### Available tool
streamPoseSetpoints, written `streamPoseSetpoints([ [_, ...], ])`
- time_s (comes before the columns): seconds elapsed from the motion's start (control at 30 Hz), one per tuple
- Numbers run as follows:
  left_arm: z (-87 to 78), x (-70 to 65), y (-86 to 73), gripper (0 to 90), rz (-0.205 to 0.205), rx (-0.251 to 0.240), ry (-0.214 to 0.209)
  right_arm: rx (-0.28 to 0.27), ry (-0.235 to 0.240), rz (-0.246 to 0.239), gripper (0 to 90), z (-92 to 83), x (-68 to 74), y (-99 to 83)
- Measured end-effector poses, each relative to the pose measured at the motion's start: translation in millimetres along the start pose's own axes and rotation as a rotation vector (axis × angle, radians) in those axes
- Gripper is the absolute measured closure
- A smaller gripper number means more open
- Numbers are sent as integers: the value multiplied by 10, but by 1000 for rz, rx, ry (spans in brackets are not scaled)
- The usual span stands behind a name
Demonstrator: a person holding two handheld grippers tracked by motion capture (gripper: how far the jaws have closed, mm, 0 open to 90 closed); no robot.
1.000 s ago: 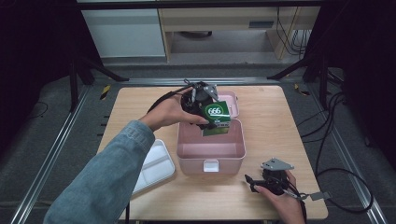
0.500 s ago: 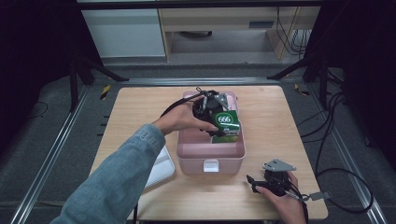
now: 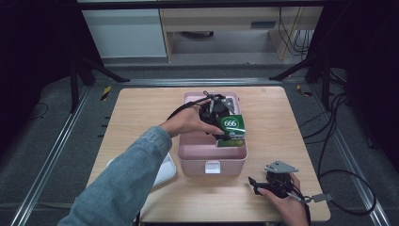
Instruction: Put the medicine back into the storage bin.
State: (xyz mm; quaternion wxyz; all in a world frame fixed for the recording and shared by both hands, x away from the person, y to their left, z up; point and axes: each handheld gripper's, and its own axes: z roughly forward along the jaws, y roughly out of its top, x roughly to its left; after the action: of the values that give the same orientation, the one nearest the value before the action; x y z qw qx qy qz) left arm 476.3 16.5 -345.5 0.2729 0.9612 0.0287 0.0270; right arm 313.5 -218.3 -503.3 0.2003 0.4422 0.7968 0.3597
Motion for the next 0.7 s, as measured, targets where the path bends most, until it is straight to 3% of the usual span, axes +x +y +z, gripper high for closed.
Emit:
streamPoseSetpoints([
  [0.7, 202, -28, -44, 170, -8, 2, -18, -2, 0, -1, 150, -5, 2, 5],
])
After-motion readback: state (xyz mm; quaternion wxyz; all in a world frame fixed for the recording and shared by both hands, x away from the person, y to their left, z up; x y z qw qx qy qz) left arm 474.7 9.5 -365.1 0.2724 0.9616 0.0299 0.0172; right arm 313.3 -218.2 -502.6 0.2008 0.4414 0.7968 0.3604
